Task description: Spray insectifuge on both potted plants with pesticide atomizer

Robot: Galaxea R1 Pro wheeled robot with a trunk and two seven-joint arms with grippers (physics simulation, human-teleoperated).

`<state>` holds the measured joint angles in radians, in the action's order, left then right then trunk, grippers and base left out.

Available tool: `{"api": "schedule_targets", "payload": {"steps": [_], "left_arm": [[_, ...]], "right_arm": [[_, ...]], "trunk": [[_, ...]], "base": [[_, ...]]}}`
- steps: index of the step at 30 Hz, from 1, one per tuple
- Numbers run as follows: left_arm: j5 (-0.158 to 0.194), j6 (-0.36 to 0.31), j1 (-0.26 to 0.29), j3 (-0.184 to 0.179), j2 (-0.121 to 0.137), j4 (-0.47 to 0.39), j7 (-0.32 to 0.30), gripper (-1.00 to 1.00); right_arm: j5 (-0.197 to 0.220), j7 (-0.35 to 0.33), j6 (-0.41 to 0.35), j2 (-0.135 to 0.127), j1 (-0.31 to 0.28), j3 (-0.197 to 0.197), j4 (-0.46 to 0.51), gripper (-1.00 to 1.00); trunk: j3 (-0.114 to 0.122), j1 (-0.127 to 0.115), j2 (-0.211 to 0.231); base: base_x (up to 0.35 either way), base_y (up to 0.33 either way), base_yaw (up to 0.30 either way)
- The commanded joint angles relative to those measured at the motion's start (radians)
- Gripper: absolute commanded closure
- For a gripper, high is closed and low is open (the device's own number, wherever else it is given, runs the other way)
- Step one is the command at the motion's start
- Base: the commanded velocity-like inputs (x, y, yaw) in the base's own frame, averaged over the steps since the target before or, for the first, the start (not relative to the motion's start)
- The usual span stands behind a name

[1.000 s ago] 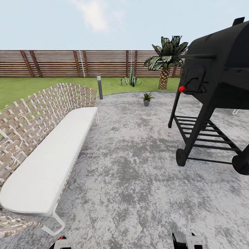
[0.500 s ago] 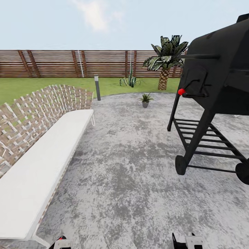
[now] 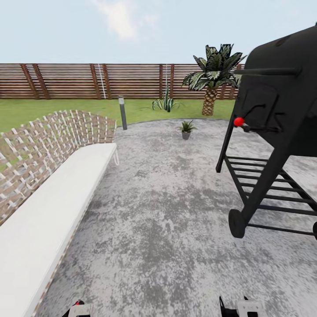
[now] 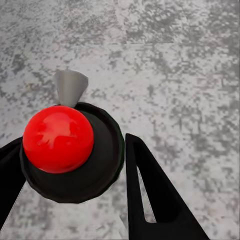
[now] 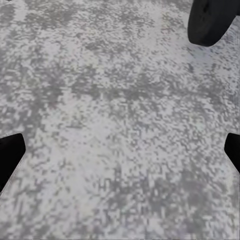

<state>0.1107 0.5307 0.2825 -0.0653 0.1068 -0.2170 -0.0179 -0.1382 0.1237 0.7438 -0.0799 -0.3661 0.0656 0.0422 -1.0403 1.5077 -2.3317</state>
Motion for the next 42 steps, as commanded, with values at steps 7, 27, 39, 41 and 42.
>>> {"api": "schedule_targets", "payload": {"steps": [7,27,39,41,42], "left_arm": [[0.01,0.003,0.001,-0.007,0.001,0.001,-0.002,1.0],[0.01,0.003,0.001,-0.007,0.001,0.0,-0.002,1.0],[0.011,0.003,0.001,-0.007,-0.001,0.0,-0.002,1.0],[0.01,0.003,0.001,-0.007,-0.001,0.0,-0.002,1.0],[0.01,0.003,0.001,-0.007,0.0,-0.001,-0.002,1.0]], "right_arm": [[-0.011,0.004,0.002,0.0,-0.001,0.006,-0.001,-1.0],[-0.011,0.005,0.002,0.0,-0.001,0.006,-0.001,-1.0],[-0.011,0.004,0.003,0.0,-0.001,0.006,-0.001,-1.0],[-0.011,0.005,0.002,0.0,-0.001,0.006,-0.001,-1.0],[-0.011,0.004,0.002,0.0,-0.001,0.006,-0.001,-1.0]], "trunk": [[-0.001,0.0,0.0],[-0.001,0.0,0.0],[-0.001,0.0,0.0],[-0.001,0.0,0.0],[-0.001,0.0,0.0]], "base": [[0.054,0.0,0.0],[0.022,0.0,0.0],[0.331,0.0,0.0],[0.339,0.0,0.0],[0.339,0.0,0.0]]}}
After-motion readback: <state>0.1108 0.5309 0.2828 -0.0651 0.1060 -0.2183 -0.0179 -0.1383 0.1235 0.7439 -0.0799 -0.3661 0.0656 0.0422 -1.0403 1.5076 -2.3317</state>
